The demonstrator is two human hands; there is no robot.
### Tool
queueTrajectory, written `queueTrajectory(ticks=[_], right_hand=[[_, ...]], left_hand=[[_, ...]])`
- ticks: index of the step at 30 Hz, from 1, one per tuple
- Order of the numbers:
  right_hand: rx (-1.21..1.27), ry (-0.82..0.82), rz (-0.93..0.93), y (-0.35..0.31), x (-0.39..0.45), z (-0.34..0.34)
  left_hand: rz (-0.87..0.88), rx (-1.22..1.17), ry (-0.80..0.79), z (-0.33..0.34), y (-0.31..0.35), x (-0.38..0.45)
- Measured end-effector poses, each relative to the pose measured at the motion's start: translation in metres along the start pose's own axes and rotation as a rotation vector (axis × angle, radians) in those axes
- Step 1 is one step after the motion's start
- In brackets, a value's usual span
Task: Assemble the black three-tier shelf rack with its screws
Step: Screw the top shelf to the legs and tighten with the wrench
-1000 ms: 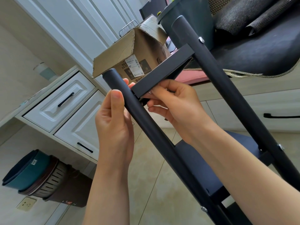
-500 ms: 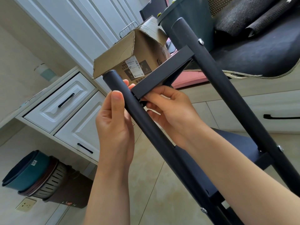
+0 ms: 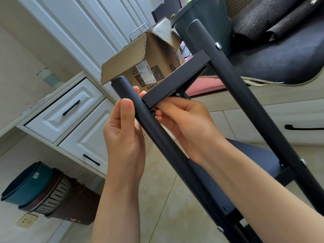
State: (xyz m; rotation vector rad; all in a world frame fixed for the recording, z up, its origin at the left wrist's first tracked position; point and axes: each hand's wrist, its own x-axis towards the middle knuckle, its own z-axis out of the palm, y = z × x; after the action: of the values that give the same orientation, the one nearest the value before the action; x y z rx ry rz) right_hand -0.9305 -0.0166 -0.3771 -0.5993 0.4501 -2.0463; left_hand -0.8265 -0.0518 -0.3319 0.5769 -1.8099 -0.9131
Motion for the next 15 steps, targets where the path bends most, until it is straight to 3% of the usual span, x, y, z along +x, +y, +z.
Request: queueTrajectory(ticks=[7,15], right_hand=[[-0.134,-0.019,-0.081,-0.0040,0.0021,-0.0029],[-0.192,-0.050,-0.053,-0.0021,0.0050,-0.0044]], left_hand=[[0.011,0.004,-0.030,-0.0012,0.0015,-0.0005],[-0.005,-0.015,-0.025,-0.0010,0.0006,0.0002]])
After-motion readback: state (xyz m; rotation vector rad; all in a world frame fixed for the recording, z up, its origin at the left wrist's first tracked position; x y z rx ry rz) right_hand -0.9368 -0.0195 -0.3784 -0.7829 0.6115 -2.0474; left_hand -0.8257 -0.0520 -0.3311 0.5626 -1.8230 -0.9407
